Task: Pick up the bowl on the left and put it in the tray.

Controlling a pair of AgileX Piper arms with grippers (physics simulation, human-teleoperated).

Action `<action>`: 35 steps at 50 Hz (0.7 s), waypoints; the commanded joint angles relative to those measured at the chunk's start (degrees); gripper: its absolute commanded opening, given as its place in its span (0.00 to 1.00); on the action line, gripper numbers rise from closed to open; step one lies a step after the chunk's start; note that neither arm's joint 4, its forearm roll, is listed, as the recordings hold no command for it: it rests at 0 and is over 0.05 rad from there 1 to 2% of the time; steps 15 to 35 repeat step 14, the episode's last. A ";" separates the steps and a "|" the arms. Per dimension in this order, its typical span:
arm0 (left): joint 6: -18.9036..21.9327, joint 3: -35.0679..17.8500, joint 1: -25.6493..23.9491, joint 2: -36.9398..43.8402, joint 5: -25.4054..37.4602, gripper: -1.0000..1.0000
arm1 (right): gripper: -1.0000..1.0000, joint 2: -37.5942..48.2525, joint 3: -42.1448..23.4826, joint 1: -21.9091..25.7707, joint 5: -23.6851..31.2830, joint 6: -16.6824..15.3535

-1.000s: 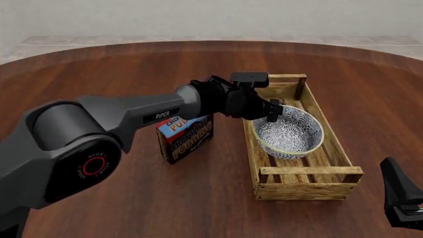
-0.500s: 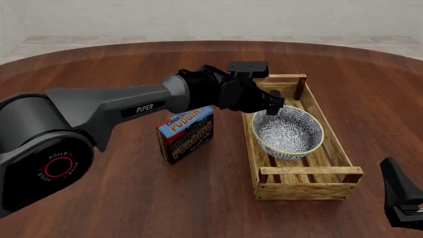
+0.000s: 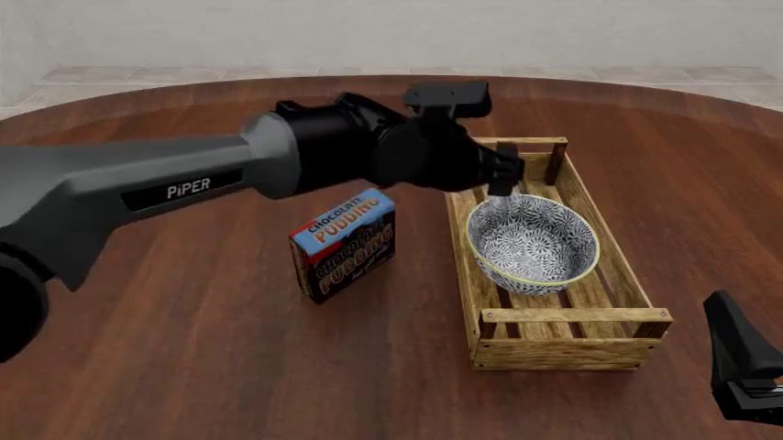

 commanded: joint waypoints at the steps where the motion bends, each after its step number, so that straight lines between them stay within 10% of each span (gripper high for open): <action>1: -0.45 3.37 -0.03 -4.23 -1.18 1.00 | 1.00 0.00 0.00 0.01 0.00 0.00; 35: -0.78 10.05 -0.36 -11.60 -3.33 1.00 | 1.00 0.01 0.00 0.01 0.00 0.00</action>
